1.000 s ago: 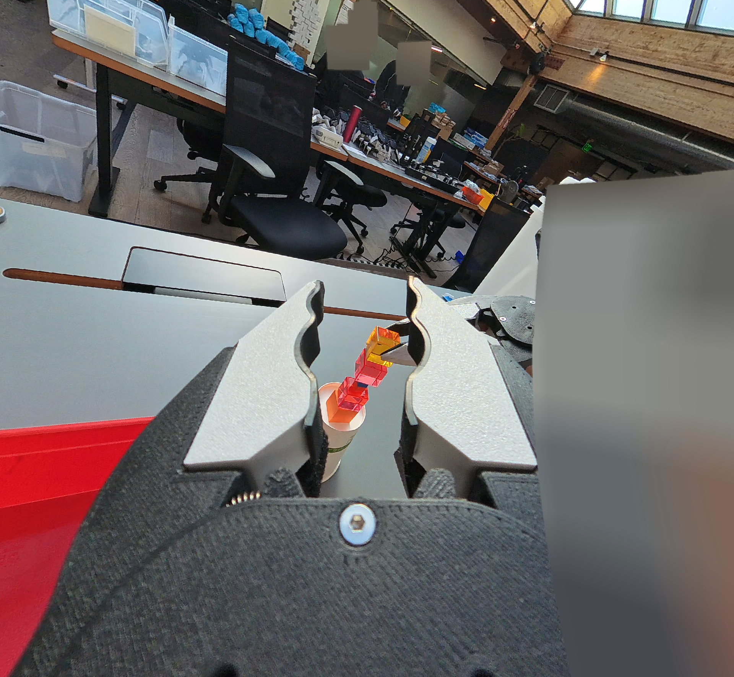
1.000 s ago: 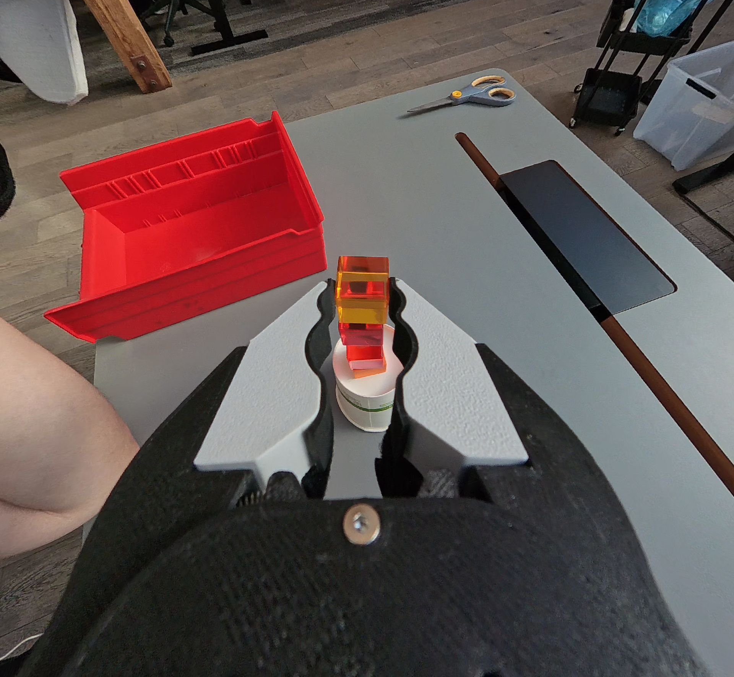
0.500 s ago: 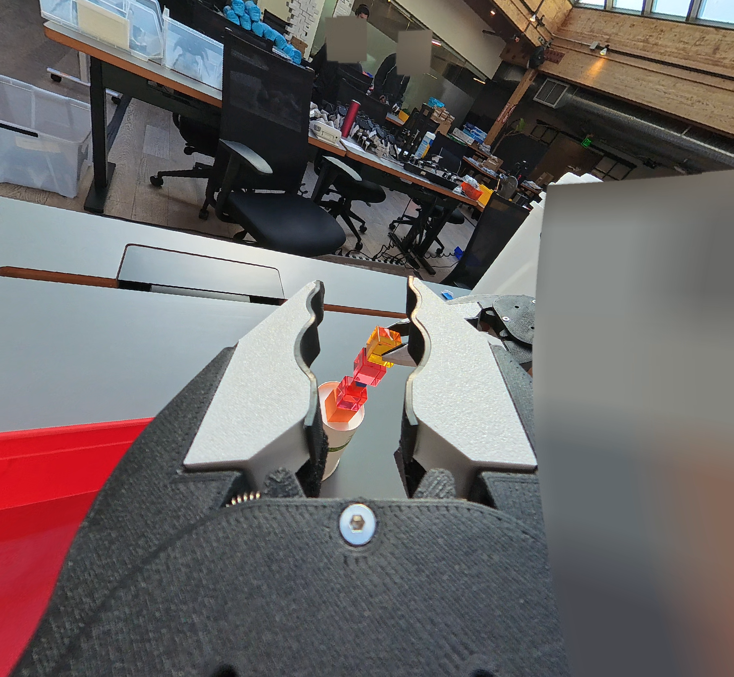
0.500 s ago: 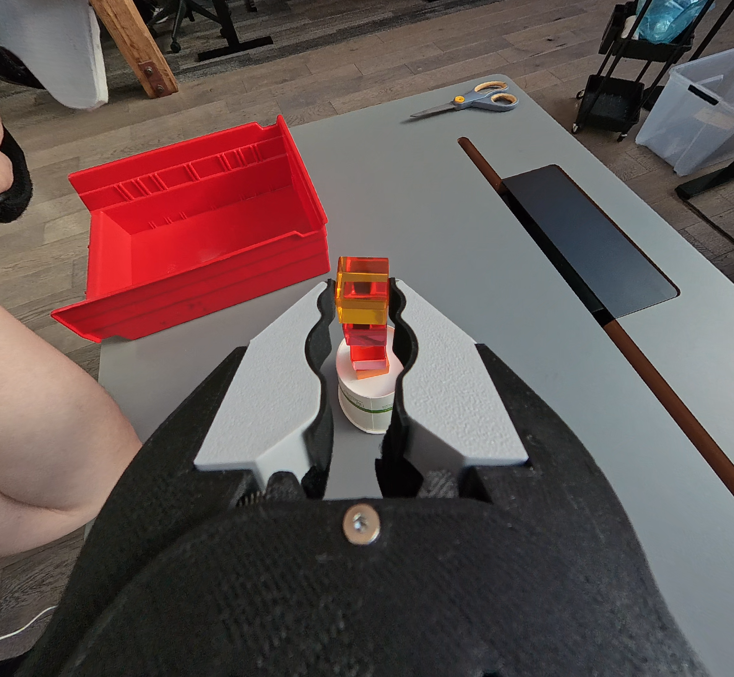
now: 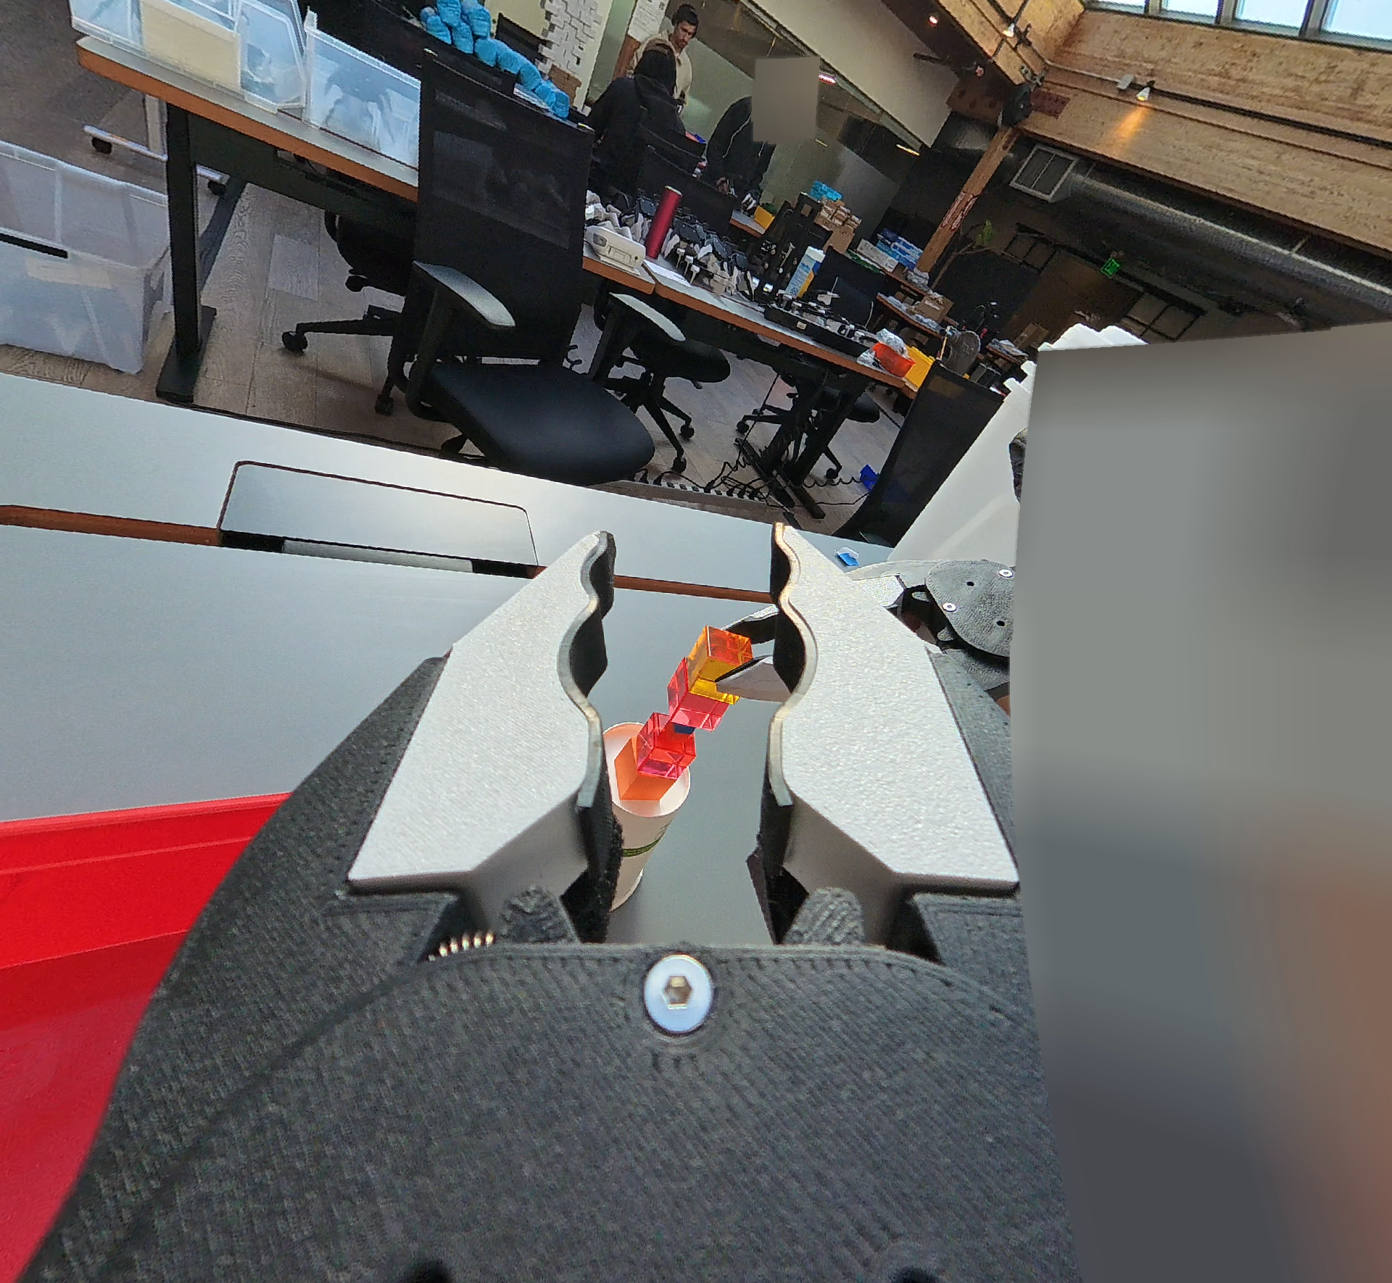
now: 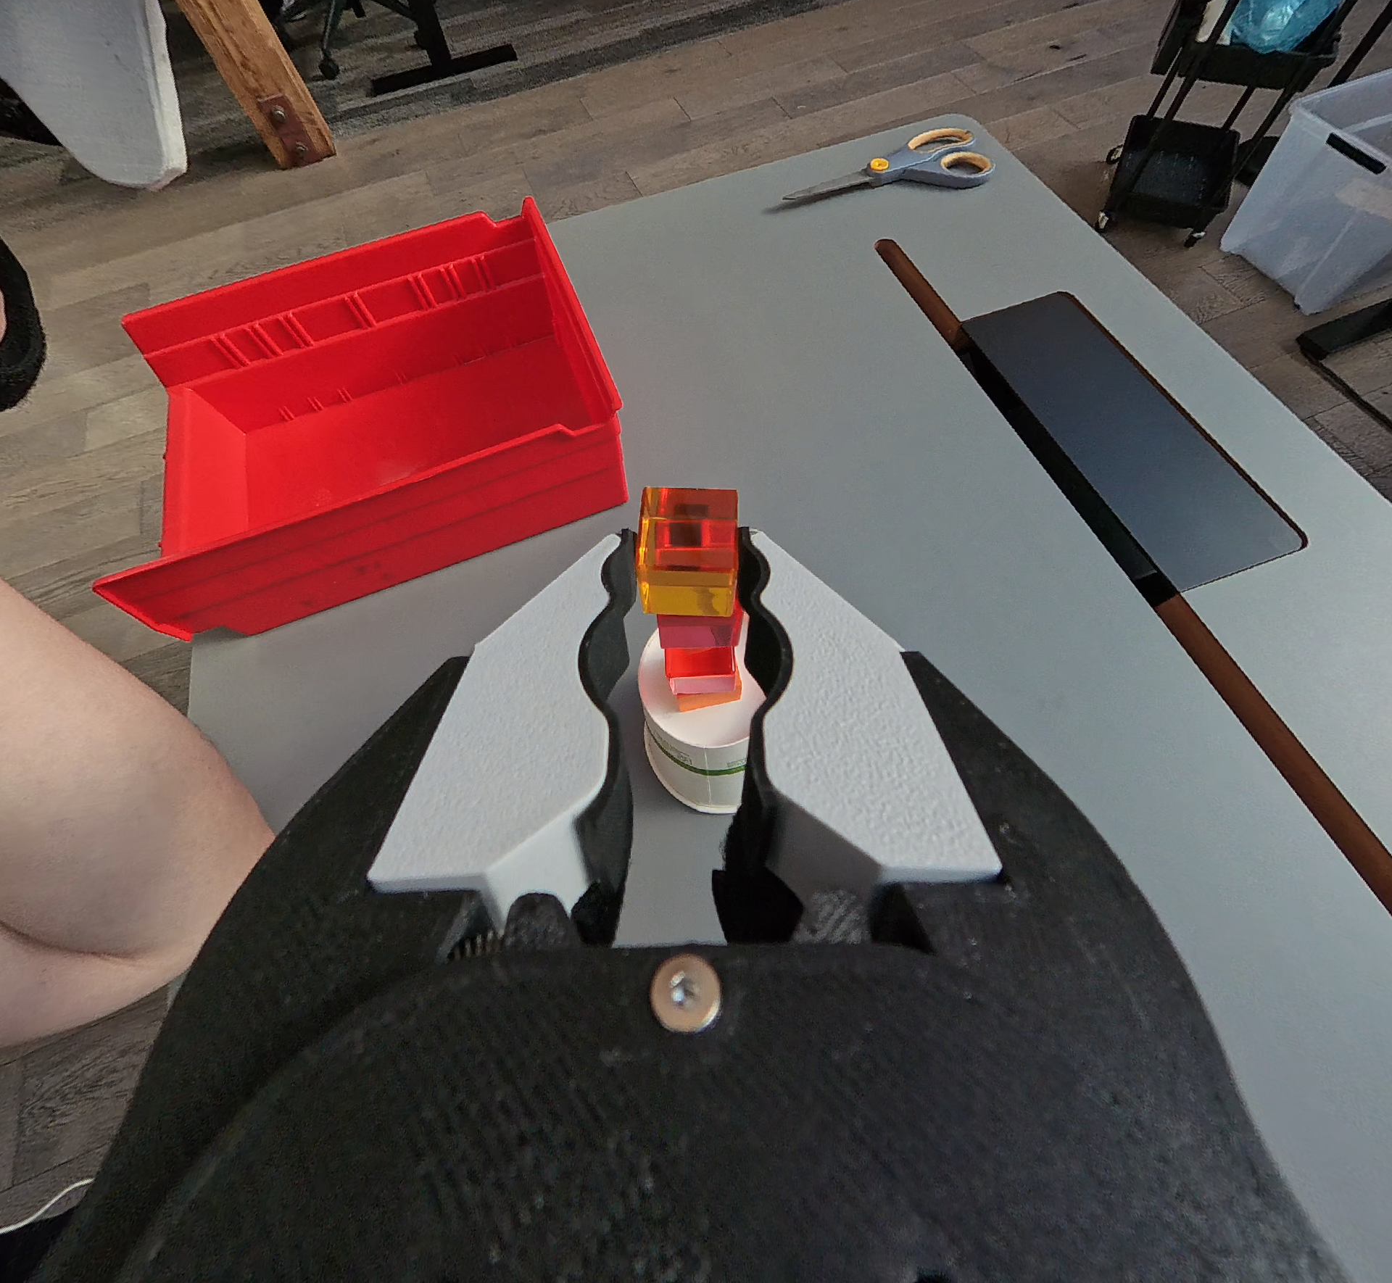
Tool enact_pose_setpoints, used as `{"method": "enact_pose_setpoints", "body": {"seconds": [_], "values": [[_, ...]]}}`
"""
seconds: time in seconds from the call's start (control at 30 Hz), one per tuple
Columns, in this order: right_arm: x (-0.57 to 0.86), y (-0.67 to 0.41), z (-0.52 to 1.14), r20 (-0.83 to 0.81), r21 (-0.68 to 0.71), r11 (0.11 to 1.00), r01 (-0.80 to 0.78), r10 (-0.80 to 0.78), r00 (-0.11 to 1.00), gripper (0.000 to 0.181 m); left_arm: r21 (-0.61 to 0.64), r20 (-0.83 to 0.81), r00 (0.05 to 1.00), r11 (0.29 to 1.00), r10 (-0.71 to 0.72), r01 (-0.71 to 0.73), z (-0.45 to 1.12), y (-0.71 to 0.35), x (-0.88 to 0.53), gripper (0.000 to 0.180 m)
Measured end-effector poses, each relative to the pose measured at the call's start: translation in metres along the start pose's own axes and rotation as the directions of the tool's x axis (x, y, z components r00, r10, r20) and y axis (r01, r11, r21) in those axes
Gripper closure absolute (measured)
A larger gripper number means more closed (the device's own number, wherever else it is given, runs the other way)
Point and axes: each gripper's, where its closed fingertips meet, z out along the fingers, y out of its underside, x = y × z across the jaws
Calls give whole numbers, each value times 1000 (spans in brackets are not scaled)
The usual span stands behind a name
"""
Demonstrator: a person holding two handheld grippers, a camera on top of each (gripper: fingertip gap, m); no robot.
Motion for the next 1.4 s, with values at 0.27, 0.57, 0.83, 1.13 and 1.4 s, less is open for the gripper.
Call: {"method": "enact_pose_setpoints", "body": {"seconds": [0.27, 0.57, 0.83, 1.13, 1.4], "values": [[1, 0, 0, -19, -2, 1000, 22, -22, 1000, 156, -6, -1, 1000, 1000, -2, 2, 1, 1, 0, 140], [2, -1, -2, -27, 8, 1000, 30, -30, 999, 151, -5, -5, 1000, 1000, -2, 2, 1, 1, 1, 140], [1, -2, 1, -37, 8, 999, 48, -47, 998, 144, 1, -6, 1000, 1000, -4, 4, -1, 0, 0, 140], [3, -5, 0, -55, 21, 998, 58, -56, 997, 139, 1, -8, 1000, 1000, -6, 6, 0, 0, 0, 140], [-1, -10, -3, -51, 46, 997, 67, -65, 997, 139, 0, 1, 1000, 1000, -8, 8, 0, 0, -1, 140]]}}
